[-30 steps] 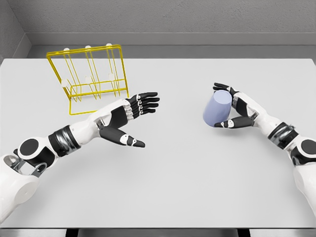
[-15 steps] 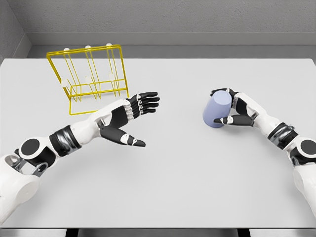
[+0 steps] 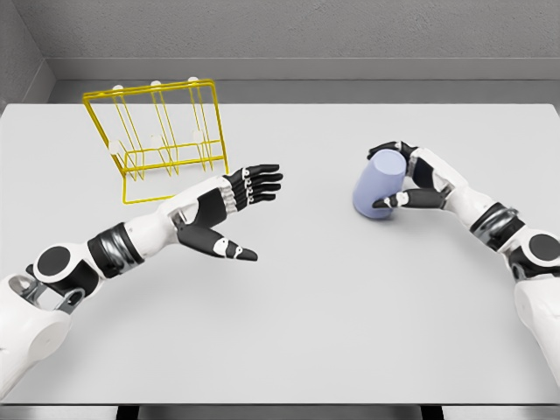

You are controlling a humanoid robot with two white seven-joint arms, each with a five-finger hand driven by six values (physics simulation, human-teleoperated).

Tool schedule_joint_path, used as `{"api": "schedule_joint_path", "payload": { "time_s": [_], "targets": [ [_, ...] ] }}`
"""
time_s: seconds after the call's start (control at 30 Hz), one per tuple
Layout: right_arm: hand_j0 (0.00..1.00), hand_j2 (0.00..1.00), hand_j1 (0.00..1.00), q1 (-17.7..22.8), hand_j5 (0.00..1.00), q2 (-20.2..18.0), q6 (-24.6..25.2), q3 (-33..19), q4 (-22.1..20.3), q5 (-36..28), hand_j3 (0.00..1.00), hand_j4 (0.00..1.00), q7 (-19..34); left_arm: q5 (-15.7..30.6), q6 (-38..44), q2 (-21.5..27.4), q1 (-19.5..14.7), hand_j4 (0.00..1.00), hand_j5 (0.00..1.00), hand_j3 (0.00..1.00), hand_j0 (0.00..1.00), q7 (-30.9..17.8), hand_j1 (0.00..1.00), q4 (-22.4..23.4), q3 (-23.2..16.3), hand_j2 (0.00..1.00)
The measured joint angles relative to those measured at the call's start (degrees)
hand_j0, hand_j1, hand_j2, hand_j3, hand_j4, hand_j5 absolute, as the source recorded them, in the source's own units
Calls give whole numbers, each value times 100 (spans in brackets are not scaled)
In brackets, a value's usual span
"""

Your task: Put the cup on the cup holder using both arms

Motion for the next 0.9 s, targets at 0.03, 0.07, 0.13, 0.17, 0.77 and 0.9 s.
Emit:
{"api": "schedule_joint_path", "payload": {
  "time_s": [0.03, 0.07, 0.13, 0.17, 0.77, 0.9],
  "targets": [
    [58, 58, 58, 9, 58, 18, 1, 2, -31, 0, 58, 58, -1, 0, 0, -2, 0, 100, 100, 100, 100, -1, 100, 1, 0, 100],
    [59, 59, 59, 9, 59, 46, 0, 5, -60, 0, 59, 59, 0, 0, 0, -4, 0, 100, 100, 100, 100, -2, 100, 1, 0, 100],
    [59, 59, 59, 0, 59, 83, 1, 44, -125, -2, 59, 59, 0, 0, 0, -7, 0, 100, 100, 100, 100, -1, 100, 2, 0, 100],
    [59, 59, 59, 0, 59, 94, 1, 64, -151, -2, 59, 59, 0, 0, 0, -8, 0, 100, 100, 100, 100, 0, 100, 2, 0, 100],
    [59, 59, 59, 79, 59, 269, -81, 840, -887, -18, 59, 59, 1, -207, 440, -32, 105, 100, 100, 100, 100, 21, 100, 195, 309, 100],
    [59, 59, 59, 53, 59, 401, -100, 1066, -928, -9, 59, 59, 1, -211, 521, -16, 149, 100, 100, 100, 100, 20, 100, 198, 409, 100]
  ]
}}
